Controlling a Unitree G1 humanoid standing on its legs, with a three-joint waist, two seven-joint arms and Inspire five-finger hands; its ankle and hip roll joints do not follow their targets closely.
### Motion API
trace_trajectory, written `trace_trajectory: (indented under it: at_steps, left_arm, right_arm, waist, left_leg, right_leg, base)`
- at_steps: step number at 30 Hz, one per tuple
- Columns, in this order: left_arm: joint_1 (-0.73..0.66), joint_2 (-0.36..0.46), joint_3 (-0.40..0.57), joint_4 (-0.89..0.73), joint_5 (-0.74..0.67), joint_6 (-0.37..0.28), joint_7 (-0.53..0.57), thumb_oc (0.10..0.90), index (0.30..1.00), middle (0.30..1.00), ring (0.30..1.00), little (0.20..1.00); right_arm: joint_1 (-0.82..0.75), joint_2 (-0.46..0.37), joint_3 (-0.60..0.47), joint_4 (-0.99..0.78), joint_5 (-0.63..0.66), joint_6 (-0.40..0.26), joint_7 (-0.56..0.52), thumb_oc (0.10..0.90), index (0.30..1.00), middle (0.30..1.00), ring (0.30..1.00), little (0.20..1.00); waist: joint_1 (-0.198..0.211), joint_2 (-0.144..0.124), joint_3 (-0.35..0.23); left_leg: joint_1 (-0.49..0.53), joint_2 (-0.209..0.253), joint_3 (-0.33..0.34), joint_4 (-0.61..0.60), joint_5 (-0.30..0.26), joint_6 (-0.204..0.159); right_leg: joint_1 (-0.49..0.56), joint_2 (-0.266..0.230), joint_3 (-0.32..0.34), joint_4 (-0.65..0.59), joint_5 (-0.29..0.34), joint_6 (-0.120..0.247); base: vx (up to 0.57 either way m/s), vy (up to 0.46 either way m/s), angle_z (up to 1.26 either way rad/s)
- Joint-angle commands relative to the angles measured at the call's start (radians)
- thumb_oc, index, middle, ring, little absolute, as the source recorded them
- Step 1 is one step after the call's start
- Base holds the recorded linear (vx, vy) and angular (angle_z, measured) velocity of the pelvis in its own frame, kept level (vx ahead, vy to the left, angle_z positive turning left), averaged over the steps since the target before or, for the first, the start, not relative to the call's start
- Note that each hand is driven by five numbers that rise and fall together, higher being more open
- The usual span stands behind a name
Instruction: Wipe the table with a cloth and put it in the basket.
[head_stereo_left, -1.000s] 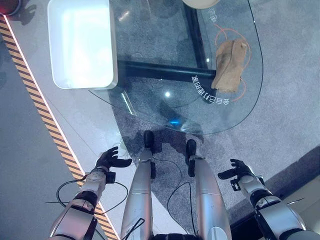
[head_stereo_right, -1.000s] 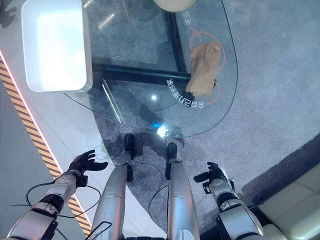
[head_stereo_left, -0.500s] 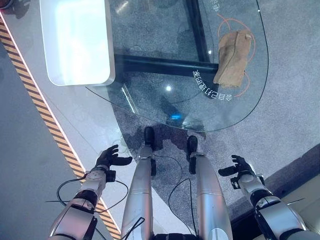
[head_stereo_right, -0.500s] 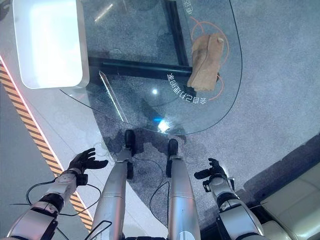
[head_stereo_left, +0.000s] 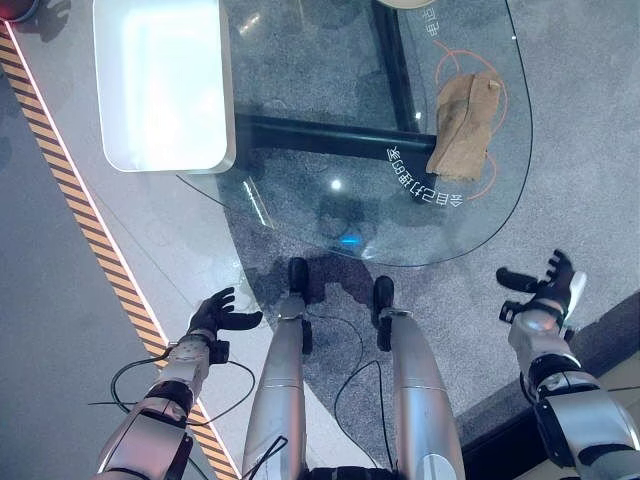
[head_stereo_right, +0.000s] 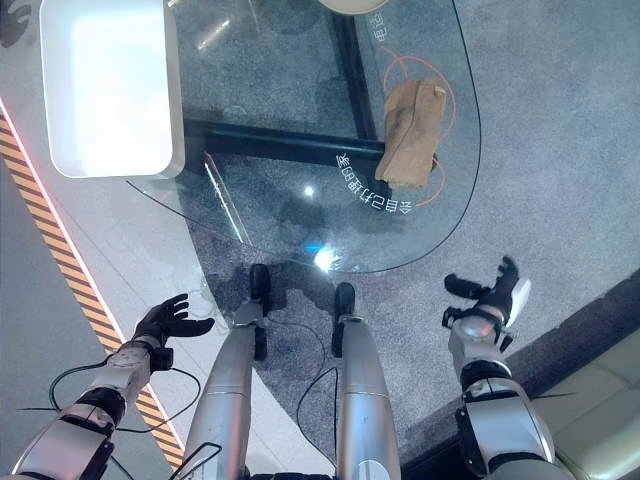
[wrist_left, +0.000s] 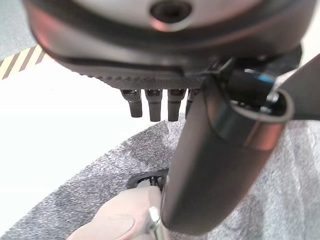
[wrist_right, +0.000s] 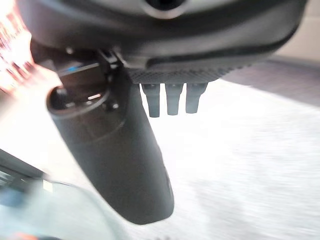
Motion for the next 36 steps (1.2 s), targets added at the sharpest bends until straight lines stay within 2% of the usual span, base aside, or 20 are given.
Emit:
trace_trajectory:
  at_steps: [1,7,10,19,20,28,36]
  left_arm:
    - [0.029,0.035,0.006,0.049,-0.029,-0.021,0.004,0.800,0.900,0.900,0.900,0.900]
    - [-0.011,0.045,-0.012,0.064,-0.042,-0.013,-0.007,0.800,0.900,0.900,0.900,0.900]
    - [-0.022,0.046,-0.021,0.062,-0.045,-0.006,-0.007,0.800,0.900,0.900,0.900,0.900]
    - [-0.043,0.049,-0.047,0.053,-0.060,0.007,-0.008,0.800,0.900,0.900,0.900,0.900]
    - [-0.046,0.053,-0.051,0.052,-0.059,0.012,-0.014,0.800,0.900,0.900,0.900,0.900]
    - [-0.039,0.051,-0.059,0.037,-0.052,0.017,-0.022,0.800,0.900,0.900,0.900,0.900]
    - [-0.031,0.041,-0.065,0.020,-0.039,0.026,-0.018,0.800,0.900,0.900,0.900,0.900]
  right_arm:
    - [0.003,-0.110,-0.039,-0.054,0.021,-0.098,-0.127,0.800,0.900,0.900,0.900,0.900]
    - [-0.110,-0.139,0.024,-0.116,0.050,-0.142,-0.132,0.800,0.900,0.900,0.900,0.900]
    - [-0.147,-0.139,0.055,-0.139,0.048,-0.138,-0.118,0.800,0.900,0.900,0.900,0.900]
    - [-0.302,-0.142,0.207,-0.254,0.013,-0.052,-0.162,0.800,0.900,0.900,0.900,0.900]
    - [-0.339,-0.143,0.233,-0.266,0.014,-0.025,-0.172,0.800,0.900,0.900,0.900,0.900]
    - [-0.413,-0.132,0.292,-0.289,0.015,0.045,-0.203,0.800,0.900,0.900,0.900,0.900]
    - [-0.421,-0.108,0.305,-0.289,0.018,0.128,-0.223,0.800,0.900,0.900,0.900,0.900]
  waist:
    - [-0.003,-0.005,-0.016]
    - [0.000,-0.003,-0.016]
    - [0.001,0.000,-0.016]
    - [0.012,0.010,-0.016]
    - [0.016,0.013,-0.016]
    - [0.026,0.023,-0.016]
    - [0.032,0.024,-0.016]
  left_leg:
    - [0.000,-0.074,0.049,0.136,-0.159,0.061]
    - [0.002,-0.077,0.047,0.110,-0.155,0.061]
    - [0.004,-0.077,0.048,0.103,-0.153,0.059]
    - [0.024,-0.081,0.050,0.068,-0.146,0.056]
    - [0.031,-0.083,0.050,0.061,-0.146,0.057]
    - [0.045,-0.086,0.051,0.052,-0.147,0.061]
    - [0.056,-0.087,0.053,0.050,-0.148,0.065]
  right_leg:
    - [0.025,0.031,-0.021,-0.166,0.127,0.025]
    - [0.020,0.032,-0.024,-0.183,0.129,0.025]
    - [0.020,0.032,-0.025,-0.188,0.127,0.026]
    - [0.037,0.026,-0.035,-0.217,0.123,0.024]
    - [0.043,0.024,-0.039,-0.223,0.122,0.023]
    - [0.055,0.019,-0.047,-0.229,0.117,0.018]
    - [0.065,0.015,-0.053,-0.232,0.117,0.015]
  base:
    - [0.00,0.000,0.00]
    - [0.00,0.001,0.01]
    - [0.00,0.000,0.00]
    - [0.00,0.000,0.00]
    - [0.00,0.000,0.00]
    - [0.00,0.003,0.01]
    - [0.00,0.000,0.00]
